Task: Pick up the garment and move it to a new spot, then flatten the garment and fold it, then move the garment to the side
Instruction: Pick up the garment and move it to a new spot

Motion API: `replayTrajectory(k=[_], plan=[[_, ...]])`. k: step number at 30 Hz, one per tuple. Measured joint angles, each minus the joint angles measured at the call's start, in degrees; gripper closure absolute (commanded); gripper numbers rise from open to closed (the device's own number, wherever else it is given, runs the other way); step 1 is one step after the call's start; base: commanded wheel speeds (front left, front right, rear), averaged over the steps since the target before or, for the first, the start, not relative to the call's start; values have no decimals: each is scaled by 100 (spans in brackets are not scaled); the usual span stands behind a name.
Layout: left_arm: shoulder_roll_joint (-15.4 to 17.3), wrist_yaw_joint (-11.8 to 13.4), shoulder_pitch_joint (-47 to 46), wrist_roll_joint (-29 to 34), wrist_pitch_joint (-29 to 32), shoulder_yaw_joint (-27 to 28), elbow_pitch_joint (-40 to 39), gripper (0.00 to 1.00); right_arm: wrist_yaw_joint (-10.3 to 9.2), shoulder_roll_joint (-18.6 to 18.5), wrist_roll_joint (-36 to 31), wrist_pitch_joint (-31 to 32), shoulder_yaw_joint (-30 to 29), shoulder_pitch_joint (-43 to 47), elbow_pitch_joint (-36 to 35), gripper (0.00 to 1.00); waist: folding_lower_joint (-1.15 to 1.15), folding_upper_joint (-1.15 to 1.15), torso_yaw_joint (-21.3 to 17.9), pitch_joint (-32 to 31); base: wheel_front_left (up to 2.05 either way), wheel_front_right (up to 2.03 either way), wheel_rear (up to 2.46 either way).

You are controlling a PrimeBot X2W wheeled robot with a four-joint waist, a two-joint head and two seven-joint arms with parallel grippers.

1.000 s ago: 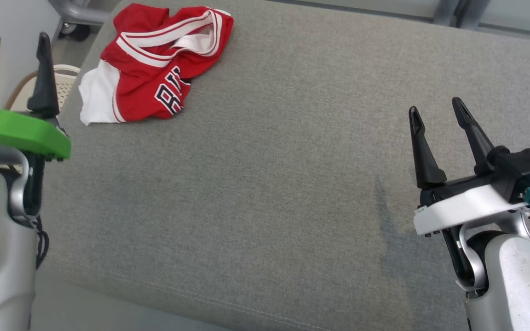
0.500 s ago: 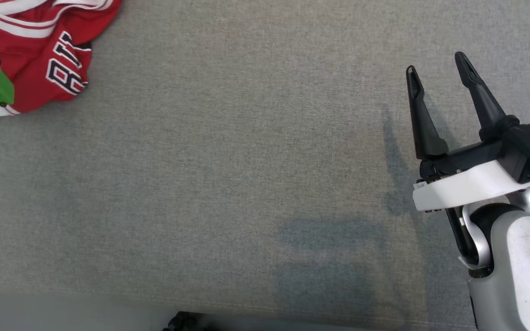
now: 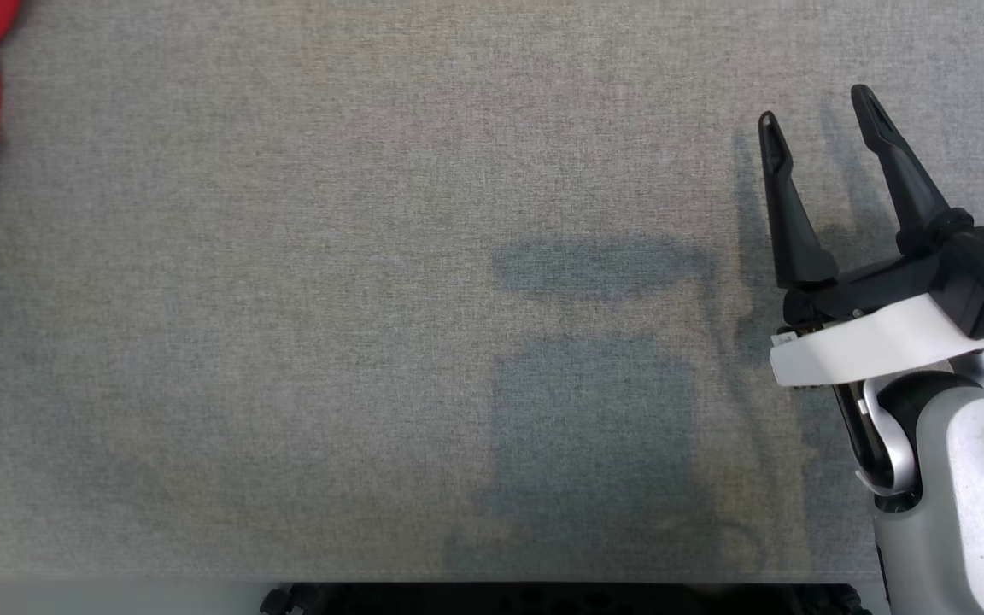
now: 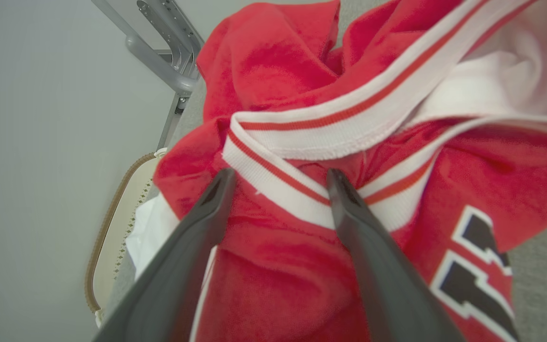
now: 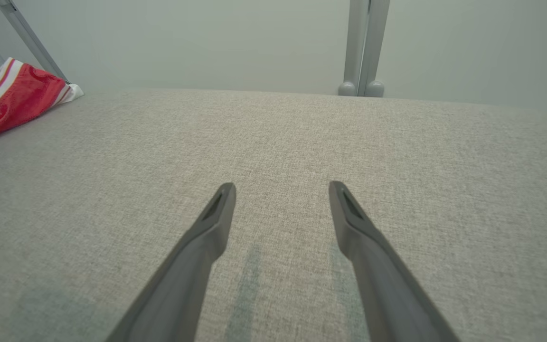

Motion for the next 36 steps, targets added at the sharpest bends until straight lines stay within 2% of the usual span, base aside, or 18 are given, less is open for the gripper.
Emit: replayTrajectory(k=[3, 4, 5, 6, 7, 17, 25, 36], plan=[[-5, 19, -25, -131, -48, 82, 181, 0, 1, 0, 0, 0, 11, -62, 11, 0, 0, 0, -50, 70, 0, 0, 0], [-20, 19, -28, -149, -54, 90, 226, 11, 0, 0, 0, 0, 15, -66, 18, 0, 0, 0, -62, 81, 0, 0, 0], [-46, 19, -35, -166, -58, 90, 280, 61, 1, 1, 0, 0, 16, -65, 27, 0, 0, 0, -71, 84, 0, 0, 0], [-75, 19, -38, -175, -71, 87, 335, 95, 0, 1, 1, 0, 20, -65, 35, 0, 0, 0, -74, 77, 0, 0, 0], [-82, 18, -38, -175, -90, 78, 377, 100, 0, 1, 1, -1, 24, -66, 43, 0, 0, 0, -77, 65, 0, 0, 0], [12, 15, -187, -62, -715, -93, 501, 100, 1, 27, 53, -226, -5, -65, 293, 0, -1, -1, -67, -281, 0, 0, 0], [70, -189, -394, 197, -1009, -506, 272, 100, 1, 113, 198, -498, -8, 82, 689, 0, -1, -1, -77, -946, 0, 0, 0], [-346, -356, -411, 264, -1022, -1383, -657, 100, 0, 136, 550, -728, -167, 563, 1015, 0, -1, -1, -184, -2093, 0, 0, 0]])
